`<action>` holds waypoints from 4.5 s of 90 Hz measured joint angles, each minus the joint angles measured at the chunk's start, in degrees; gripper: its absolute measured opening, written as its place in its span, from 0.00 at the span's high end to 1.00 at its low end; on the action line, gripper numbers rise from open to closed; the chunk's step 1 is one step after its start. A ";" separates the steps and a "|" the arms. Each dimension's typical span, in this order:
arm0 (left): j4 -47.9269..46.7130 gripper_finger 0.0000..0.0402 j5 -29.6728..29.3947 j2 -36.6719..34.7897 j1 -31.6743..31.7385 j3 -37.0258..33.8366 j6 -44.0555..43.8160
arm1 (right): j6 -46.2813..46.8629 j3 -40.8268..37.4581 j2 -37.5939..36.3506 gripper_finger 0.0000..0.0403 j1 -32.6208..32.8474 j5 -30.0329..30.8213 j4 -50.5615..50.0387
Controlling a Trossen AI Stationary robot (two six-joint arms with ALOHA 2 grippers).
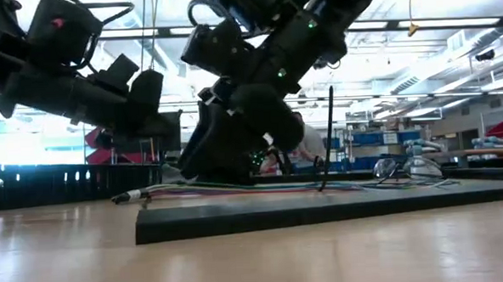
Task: Ziptie cables
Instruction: Wrap the other black zip tie on the cable wires
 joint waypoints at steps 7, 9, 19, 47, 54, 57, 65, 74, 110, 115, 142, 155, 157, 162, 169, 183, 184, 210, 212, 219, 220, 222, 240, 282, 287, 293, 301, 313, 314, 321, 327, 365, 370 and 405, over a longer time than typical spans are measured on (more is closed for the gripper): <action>-0.09 1.00 -0.01 1.99 0.02 0.71 -0.93 | 0.69 -0.02 0.00 0.66 0.11 0.28 -1.91; -0.07 1.00 -0.07 2.73 0.02 1.04 -1.25 | 0.72 -0.02 0.00 0.67 0.09 0.35 -2.03; -0.07 1.00 -0.88 7.06 0.14 3.21 -3.39 | 1.26 -0.01 0.00 0.67 0.07 0.44 -1.64; 0.12 1.00 -7.17 13.49 0.81 7.31 -4.51 | 4.21 0.00 -0.07 0.68 0.11 2.64 -0.58; 0.09 1.00 -8.73 12.30 0.81 7.31 -4.03 | 5.33 0.00 -0.07 0.68 0.11 6.65 -1.24; 0.11 1.00 -8.88 11.66 0.81 7.31 -3.44 | 5.90 0.00 -0.07 0.69 0.12 8.57 -1.42; -0.03 1.00 -9.88 10.45 0.79 7.30 -3.05 | 6.74 0.00 -0.11 0.69 -0.58 13.41 -2.88; 0.13 1.00 -12.54 9.84 0.76 7.31 -4.21 | 7.22 0.00 -0.11 0.70 -1.85 15.31 -4.23; -11.00 1.00 -16.65 10.65 0.76 10.37 -10.32 | 7.25 -0.50 -0.11 0.70 -4.19 15.43 -7.26; -11.46 1.00 -16.80 10.62 0.76 10.66 -10.32 | 7.25 -0.59 -0.11 0.70 -4.77 15.47 -7.31; -11.48 1.00 -14.76 10.62 0.74 10.62 -9.83 | 7.79 -0.59 -0.11 0.71 -8.90 12.05 -8.08; -11.06 1.00 -14.24 10.60 0.74 10.57 -8.93 | 10.38 -0.59 -0.13 0.76 -11.01 5.80 -9.46; -11.05 1.00 -14.18 10.60 0.74 10.57 -8.93 | 10.88 -0.57 -0.15 0.78 -11.31 5.00 -9.80; -11.04 1.00 -14.14 10.60 0.74 10.57 -8.90 | 11.43 -0.57 -0.22 0.85 -11.78 3.23 -10.92; -11.04 1.00 -14.08 10.60 0.74 10.57 -8.88 | 11.23 -0.57 -0.24 0.96 -12.01 1.39 -11.57; -11.05 1.00 -13.98 10.58 0.74 10.57 -8.82 | 11.26 -0.64 -0.26 0.99 -11.96 -1.37 -9.37; -11.05 1.00 -13.97 10.58 0.74 10.57 -8.82 | 11.31 -0.65 -0.26 0.99 -11.92 -1.66 -9.11; -9.88 1.00 -13.94 10.58 0.74 10.57 -8.91 | 12.74 -0.66 -0.17 1.00 -9.99 -3.37 -4.03; -9.15 1.00 -13.94 10.56 0.74 10.57 -8.88 | 12.74 -0.66 -0.17 1.00 -9.99 -3.25 -3.80; -6.94 1.00 -13.71 10.52 0.74 10.57 -8.81 | 12.74 -0.66 -0.17 1.00 -9.99 -2.73 -3.37; -6.73 1.00 -13.62 10.52 0.74 10.57 -8.79 | 12.78 -0.66 -0.17 1.00 -9.99 -2.73 -3.36; -6.38 1.00 -13.55 10.52 0.74 10.59 -8.76 | 12.99 -0.66 -0.17 1.00 -9.99 -2.75 -3.31; -6.11 1.00 -11.23 10.52 0.71 10.62 -9.23 | 13.57 -0.66 -0.15 1.00 -10.14 -6.84 0.26; -6.75 1.00 -11.57 10.52 -1.55 10.62 -10.67 | 16.57 0.58 -0.15 0.66 -9.07 -5.46 -3.73; -6.74 1.00 -11.45 10.52 -1.64 10.62 -10.72 | 17.13 1.78 -0.15 0.58 -8.60 -4.66 -4.70; -6.58 1.00 -11.54 10.52 -2.18 10.32 -10.97 | 17.28 3.34 -0.15 0.49 -7.84 -3.46 -7.63; -6.74 1.00 -12.13 10.03 -3.31 9.25 -12.81 | 17.18 5.28 -0.16 0.39 -6.59 -3.21 -11.12; -6.84 1.00 -14.41 10.01 -5.34 7.20 -17.19 | 15.64 5.62 -0.17 0.30 -4.35 -2.80 -12.64; -6.84 1.00 -14.53 10.01 -5.49 7.08 -17.63 | 15.27 5.62 -0.17 0.30 -4.16 -2.68 -12.62; -6.64 1.00 -15.81 10.01 -6.60 6.40 -18.97 | 12.92 5.64 -0.17 0.29 -2.77 -0.98 -12.05; -6.65 1.00 -16.88 10.01 -7.66 6.12 -19.22 | 12.71 5.62 -0.17 0.30 -1.55 0.96 -11.86; -6.32 1.00 -17.89 10.03 -9.66 5.77 -16.68 | 4.85 0.68 -0.17 0.41 3.85 4.66 -8.04; -6.29 1.00 -17.84 10.03 -9.66 5.77 -16.63 | 4.85 0.02 -0.17 0.42 3.93 4.60 -7.87; -6.28 1.00 -17.68 10.06 -9.66 5.76 -16.47 | 5.74 -0.35 -0.17 0.46 5.99 3.23 -3.66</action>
